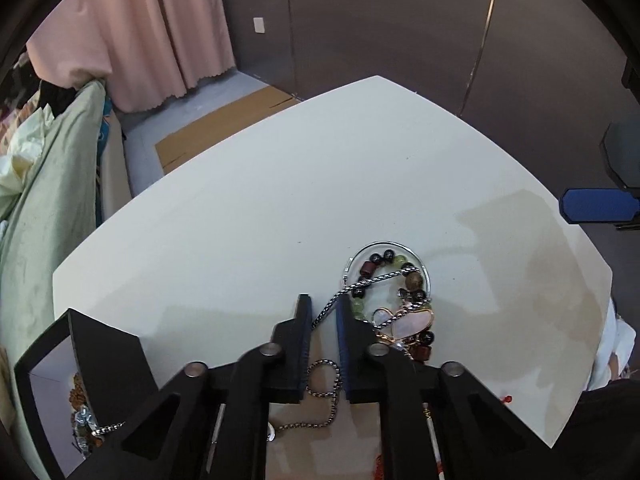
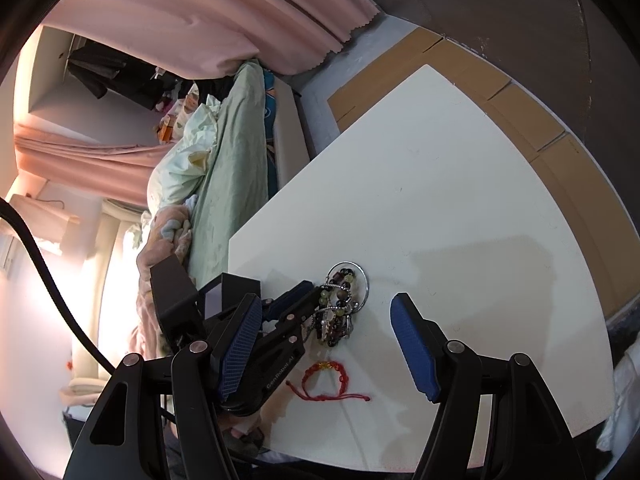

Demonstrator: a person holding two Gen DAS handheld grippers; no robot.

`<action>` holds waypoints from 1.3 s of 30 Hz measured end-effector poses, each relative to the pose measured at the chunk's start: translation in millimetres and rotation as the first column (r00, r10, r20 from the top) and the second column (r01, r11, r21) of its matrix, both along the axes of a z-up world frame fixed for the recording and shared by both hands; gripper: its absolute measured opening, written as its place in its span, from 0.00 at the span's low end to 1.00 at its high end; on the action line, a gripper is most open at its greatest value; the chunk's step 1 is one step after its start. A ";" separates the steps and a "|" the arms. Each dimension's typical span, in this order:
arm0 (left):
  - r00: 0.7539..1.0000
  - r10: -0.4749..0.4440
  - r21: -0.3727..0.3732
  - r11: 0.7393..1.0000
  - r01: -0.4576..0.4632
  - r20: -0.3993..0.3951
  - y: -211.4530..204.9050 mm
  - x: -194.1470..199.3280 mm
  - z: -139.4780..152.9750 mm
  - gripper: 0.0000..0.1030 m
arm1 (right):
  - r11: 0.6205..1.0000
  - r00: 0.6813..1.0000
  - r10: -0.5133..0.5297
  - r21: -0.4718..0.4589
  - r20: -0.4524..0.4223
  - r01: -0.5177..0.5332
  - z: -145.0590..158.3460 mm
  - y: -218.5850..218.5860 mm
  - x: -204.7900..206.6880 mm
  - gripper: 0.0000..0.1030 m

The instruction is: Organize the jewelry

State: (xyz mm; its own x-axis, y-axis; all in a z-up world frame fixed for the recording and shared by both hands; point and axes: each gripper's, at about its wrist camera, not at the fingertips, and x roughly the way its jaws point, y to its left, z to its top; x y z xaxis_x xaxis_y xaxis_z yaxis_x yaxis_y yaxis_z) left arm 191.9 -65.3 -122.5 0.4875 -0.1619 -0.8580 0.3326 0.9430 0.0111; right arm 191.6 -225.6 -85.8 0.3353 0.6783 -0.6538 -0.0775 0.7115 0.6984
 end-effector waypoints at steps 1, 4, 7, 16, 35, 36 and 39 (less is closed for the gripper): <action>1.000 0.003 -0.005 1.000 -0.003 -0.002 0.1 -0.6 -0.2 0.02 | 1.000 1.000 0.000 0.000 -0.001 0.000 -0.1 0.0 -0.3 0.66; 0.999 0.042 -0.066 0.997 -0.042 -0.003 6.5 -1.2 3.9 0.02 | 1.000 1.000 0.001 -0.002 0.002 -0.001 0.5 -0.1 -0.4 0.66; 0.996 0.082 -0.135 0.988 -0.078 0.023 17.5 -4.1 20.9 0.02 | 1.000 1.000 0.000 -0.002 0.001 0.000 -0.6 -0.3 -0.6 0.66; 0.982 0.137 -0.277 0.956 -0.098 0.126 24.0 -30.3 79.3 0.01 | 1.000 1.000 0.016 -0.006 0.003 -0.016 -0.4 1.6 -5.1 0.66; 0.916 0.227 -0.524 0.852 -0.021 0.332 50.4 -92.9 188.8 0.01 | 0.998 0.999 0.035 -0.051 -0.014 -0.036 -10.0 13.6 -15.4 0.67; 0.908 0.235 -0.541 0.841 -0.012 0.347 54.9 -97.6 196.4 0.01 | 0.998 0.999 0.037 -0.054 -0.016 -0.038 -10.7 15.1 -15.2 0.66; 0.887 0.256 -0.564 0.826 0.006 0.384 65.2 -109.5 212.4 0.01 | 0.997 0.999 0.045 -0.064 -0.019 -0.046 -12.2 19.0 -13.8 0.66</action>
